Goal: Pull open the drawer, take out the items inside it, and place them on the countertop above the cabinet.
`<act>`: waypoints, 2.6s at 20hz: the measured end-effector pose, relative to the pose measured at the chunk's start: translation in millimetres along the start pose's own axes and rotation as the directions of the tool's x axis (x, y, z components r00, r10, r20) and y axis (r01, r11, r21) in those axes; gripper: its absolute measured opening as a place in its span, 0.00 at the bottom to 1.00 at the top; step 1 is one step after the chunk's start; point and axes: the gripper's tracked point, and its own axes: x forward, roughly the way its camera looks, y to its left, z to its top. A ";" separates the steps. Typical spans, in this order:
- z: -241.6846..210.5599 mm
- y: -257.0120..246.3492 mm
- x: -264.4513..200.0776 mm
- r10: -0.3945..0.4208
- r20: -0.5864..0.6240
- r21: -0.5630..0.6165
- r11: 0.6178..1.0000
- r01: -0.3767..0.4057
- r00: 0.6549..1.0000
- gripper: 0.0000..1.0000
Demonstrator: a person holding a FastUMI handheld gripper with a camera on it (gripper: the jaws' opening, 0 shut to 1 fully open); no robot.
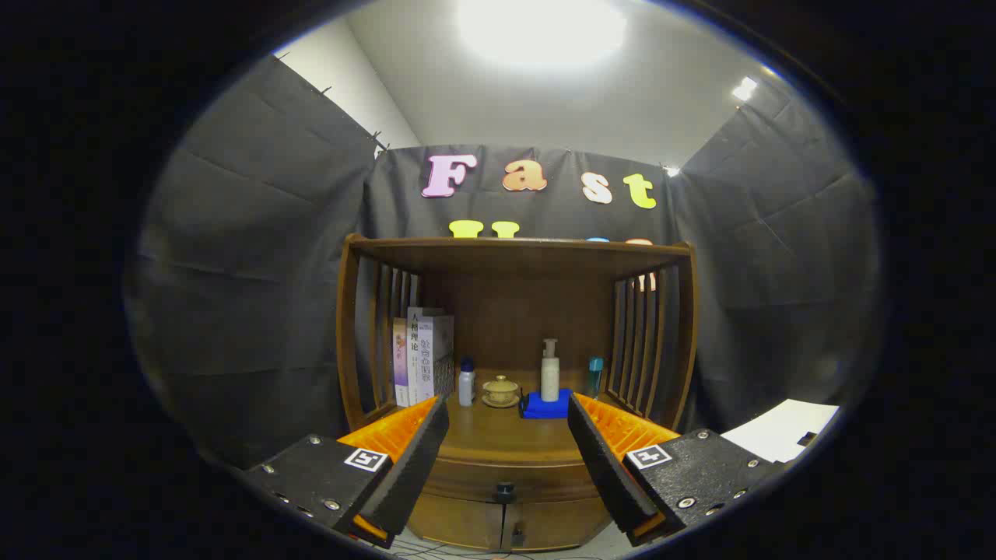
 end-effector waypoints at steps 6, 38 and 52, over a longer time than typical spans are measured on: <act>-19.2 -17.0 10.1 -0.020 -0.054 0.022 1.000 0.021 0.998 0.96; -126.3 -45.5 47.3 -0.067 -0.180 0.095 0.992 0.085 0.981 0.96; -228.5 -6.7 78.3 -0.097 -0.223 -0.029 0.995 0.093 0.970 0.96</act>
